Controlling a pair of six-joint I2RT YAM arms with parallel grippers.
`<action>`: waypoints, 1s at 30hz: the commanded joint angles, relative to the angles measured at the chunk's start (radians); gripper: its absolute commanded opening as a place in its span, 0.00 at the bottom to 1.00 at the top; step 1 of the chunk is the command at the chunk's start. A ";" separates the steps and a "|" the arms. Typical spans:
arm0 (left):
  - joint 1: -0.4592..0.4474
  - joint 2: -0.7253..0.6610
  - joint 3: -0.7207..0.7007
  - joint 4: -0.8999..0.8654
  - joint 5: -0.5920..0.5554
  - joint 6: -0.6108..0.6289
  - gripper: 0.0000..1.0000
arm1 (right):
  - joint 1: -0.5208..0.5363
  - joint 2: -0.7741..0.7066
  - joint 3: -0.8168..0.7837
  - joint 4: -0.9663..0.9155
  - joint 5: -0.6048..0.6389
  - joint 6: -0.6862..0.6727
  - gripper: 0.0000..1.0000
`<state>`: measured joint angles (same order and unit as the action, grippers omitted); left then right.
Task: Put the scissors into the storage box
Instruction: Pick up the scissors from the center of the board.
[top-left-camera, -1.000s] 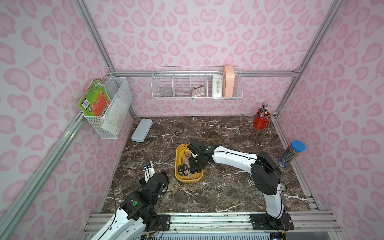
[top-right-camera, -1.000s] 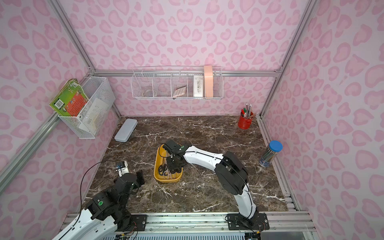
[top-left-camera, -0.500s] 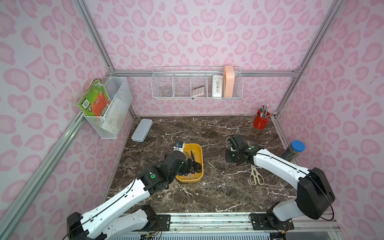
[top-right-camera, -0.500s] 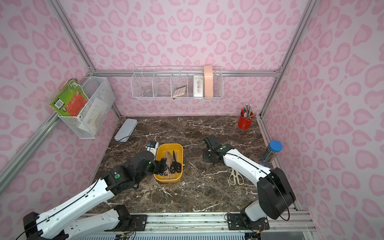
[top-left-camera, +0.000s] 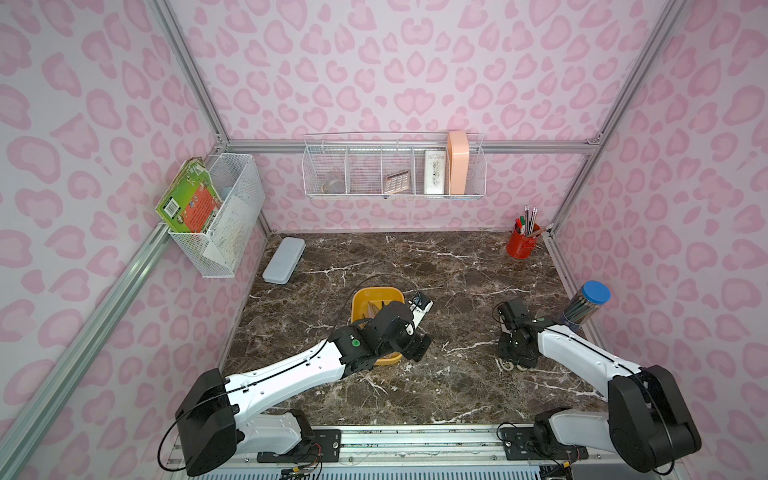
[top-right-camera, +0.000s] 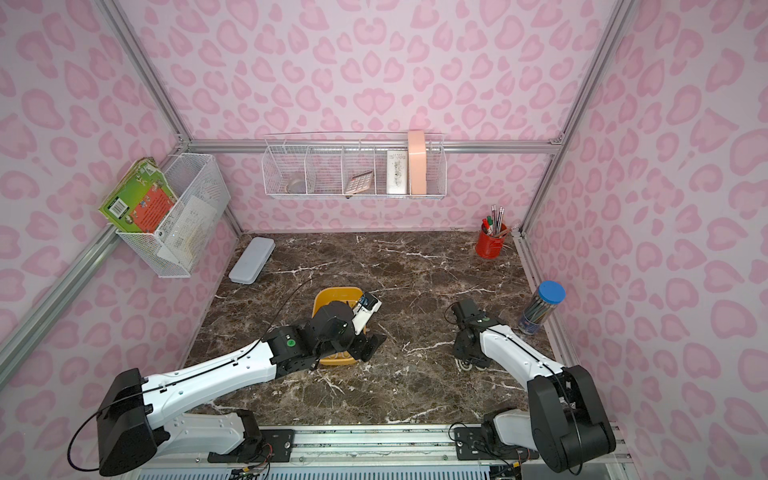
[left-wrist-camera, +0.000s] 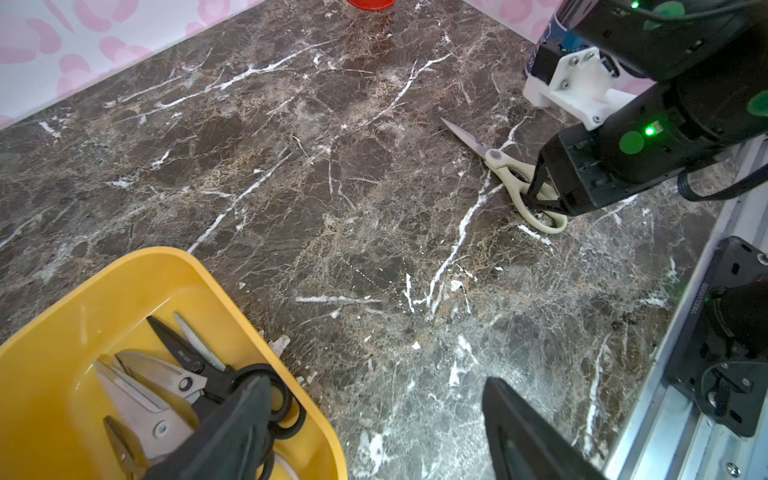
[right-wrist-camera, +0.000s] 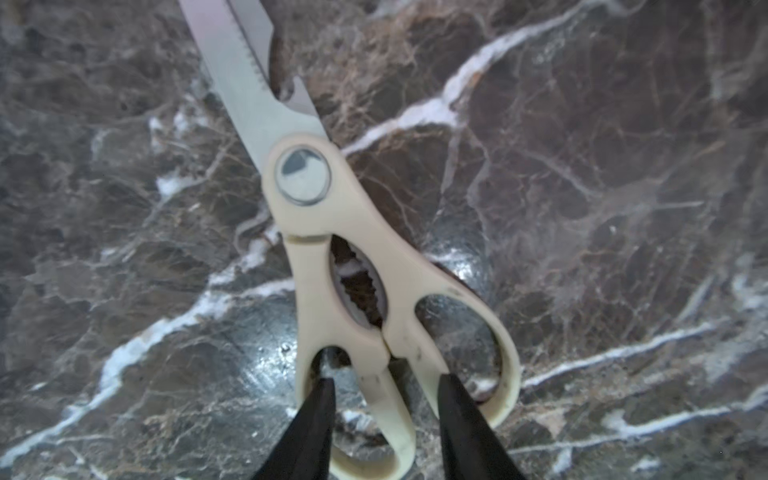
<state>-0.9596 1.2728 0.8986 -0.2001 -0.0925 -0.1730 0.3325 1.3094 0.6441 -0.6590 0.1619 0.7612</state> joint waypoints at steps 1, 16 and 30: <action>0.000 -0.006 -0.015 0.018 0.010 0.011 0.84 | 0.002 0.005 -0.016 0.014 0.024 0.019 0.43; 0.000 0.020 -0.023 0.027 -0.010 0.007 0.85 | 0.052 0.032 -0.022 0.131 -0.161 -0.026 0.33; 0.000 -0.004 -0.029 0.011 -0.064 0.007 0.85 | 0.128 0.175 0.059 0.128 -0.088 -0.047 0.20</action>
<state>-0.9604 1.2800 0.8734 -0.1932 -0.1234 -0.1734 0.4442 1.4586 0.6960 -0.5587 0.1303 0.7277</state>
